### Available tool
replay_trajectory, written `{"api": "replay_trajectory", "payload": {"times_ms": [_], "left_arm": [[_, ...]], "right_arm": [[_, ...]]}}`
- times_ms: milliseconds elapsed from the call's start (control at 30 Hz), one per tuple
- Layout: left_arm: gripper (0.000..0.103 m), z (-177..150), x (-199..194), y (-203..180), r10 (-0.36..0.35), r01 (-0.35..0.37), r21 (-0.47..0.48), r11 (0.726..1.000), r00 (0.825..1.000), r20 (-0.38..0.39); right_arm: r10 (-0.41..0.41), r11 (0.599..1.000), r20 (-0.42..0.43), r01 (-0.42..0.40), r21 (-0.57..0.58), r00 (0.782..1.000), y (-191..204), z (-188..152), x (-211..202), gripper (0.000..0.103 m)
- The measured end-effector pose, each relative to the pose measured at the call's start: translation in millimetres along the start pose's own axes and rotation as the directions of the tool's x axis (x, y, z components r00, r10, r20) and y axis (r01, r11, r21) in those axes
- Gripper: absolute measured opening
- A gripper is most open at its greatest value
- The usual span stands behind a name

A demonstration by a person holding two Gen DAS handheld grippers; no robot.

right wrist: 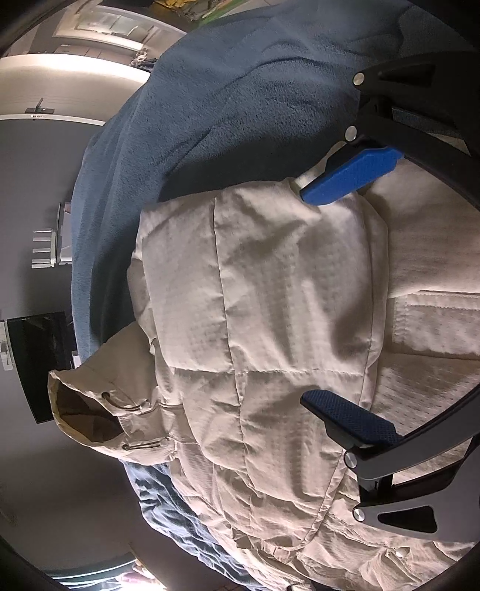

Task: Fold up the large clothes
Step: 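Grasp the other sleeve cuff with the left tool and lift it, then fold the held sleeve across the jacket front with the left tool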

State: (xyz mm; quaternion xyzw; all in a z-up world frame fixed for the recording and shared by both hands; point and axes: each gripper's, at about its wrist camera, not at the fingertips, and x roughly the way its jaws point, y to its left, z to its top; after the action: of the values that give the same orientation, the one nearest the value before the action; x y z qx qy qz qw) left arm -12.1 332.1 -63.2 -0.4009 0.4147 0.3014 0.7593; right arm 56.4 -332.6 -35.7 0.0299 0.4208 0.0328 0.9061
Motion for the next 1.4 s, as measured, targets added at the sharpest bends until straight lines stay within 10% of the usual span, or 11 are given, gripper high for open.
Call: {"api": "replay_trajectory", "payload": {"times_ms": [133,500,800,1100,1400], "left_arm": [[0.093,14.2,-5.4,5.3,-0.018,0.017,0.018,1.0,0.996,0.091],[0.029,45.4,-15.5,36.6,-0.142,0.159,-0.055,0.986,0.964,0.226],[0.012,43.7,-74.2,-27.9,-0.355,0.32,0.157,0.934,0.87,0.341],[0.01,-16.0,-147.7,-127.1,-0.573,0.365,0.515,0.776,0.75,0.331],[0.01,-111.9,-168.5,-214.7,-0.694,0.374,0.781,0.501,0.712,0.104]], "right_arm": [[-0.003,0.999,0.008,0.003,-0.039,1.0,8.3,-0.2,-1.0,0.096],[-0.003,0.989,0.028,0.007,-0.148,1.0,30.2,-1.6,-4.3,0.096],[-0.036,0.965,0.064,0.052,-0.255,0.997,52.0,-4.2,-11.1,0.096],[-0.005,0.96,0.105,0.035,-0.279,0.994,66.3,-0.5,-29.7,0.096],[0.04,0.995,0.121,-0.028,-0.097,0.992,40.3,15.6,-46.0,0.096]]}}
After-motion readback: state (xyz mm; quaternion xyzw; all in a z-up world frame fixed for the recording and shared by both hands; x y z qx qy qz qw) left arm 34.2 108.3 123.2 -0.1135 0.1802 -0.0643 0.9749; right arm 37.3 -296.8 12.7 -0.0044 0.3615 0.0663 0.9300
